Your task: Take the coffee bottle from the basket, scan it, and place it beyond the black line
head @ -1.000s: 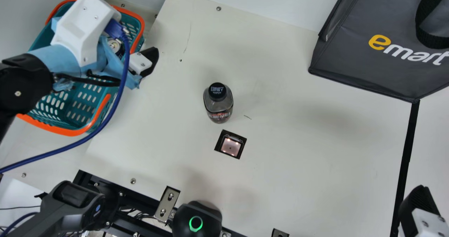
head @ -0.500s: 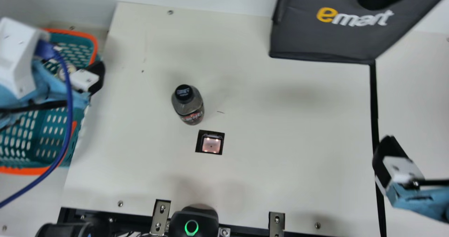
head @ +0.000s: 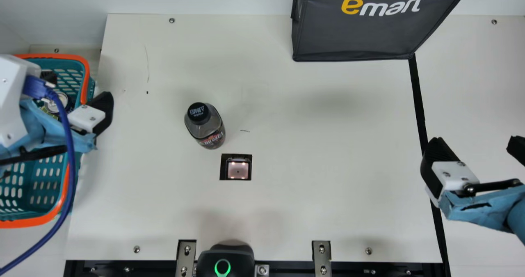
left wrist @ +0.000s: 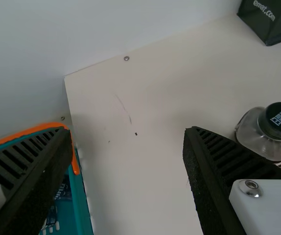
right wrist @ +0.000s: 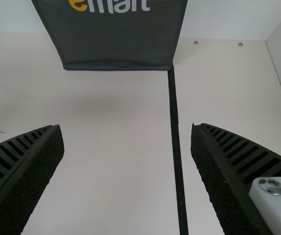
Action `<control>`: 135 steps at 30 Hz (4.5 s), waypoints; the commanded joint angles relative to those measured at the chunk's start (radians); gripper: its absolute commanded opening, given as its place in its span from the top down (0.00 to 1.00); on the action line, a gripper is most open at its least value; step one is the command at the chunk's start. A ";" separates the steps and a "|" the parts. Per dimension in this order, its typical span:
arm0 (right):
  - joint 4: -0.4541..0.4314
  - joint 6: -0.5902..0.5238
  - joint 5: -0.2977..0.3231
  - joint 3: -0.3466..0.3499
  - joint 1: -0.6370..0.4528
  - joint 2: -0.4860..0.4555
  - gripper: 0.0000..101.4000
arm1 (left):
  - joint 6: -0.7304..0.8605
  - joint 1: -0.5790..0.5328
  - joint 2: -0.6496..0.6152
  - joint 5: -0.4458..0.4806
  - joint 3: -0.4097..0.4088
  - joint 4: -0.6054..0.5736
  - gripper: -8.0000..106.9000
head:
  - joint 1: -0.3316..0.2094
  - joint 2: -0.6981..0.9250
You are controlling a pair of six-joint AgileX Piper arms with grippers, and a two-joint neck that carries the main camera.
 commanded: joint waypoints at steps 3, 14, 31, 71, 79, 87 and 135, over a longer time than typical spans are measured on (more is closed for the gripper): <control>0.000 0.000 0.000 0.000 0.000 0.000 0.10 | -0.037 -0.042 -0.004 -0.007 0.008 0.032 0.15 | -0.017 0.000; 0.000 0.000 0.000 0.000 0.000 0.000 0.10 | -0.262 -0.184 -0.006 -0.019 0.034 0.195 0.15 | -0.017 0.000; 0.000 0.000 0.000 0.000 0.000 0.000 0.10 | -0.723 -0.483 0.044 -0.024 0.043 0.494 0.15 | -0.017 0.000; 0.000 0.000 0.000 0.000 0.000 0.000 0.10 | -1.476 -0.929 0.335 0.080 -0.049 0.934 0.15 | -0.017 0.000; 0.000 0.000 -0.001 0.000 0.000 0.000 0.10 | -1.514 -0.925 0.379 0.093 -0.071 0.927 0.15 | -0.017 0.000; 0.000 0.000 -0.001 0.000 0.000 0.000 0.10 | -1.554 -0.928 0.418 0.111 -0.087 0.927 0.15 | -0.017 0.000; 0.000 0.000 -0.001 0.000 0.000 0.000 0.10 | -1.243 -0.891 0.336 -0.079 -0.003 0.817 0.84 | -0.017 0.000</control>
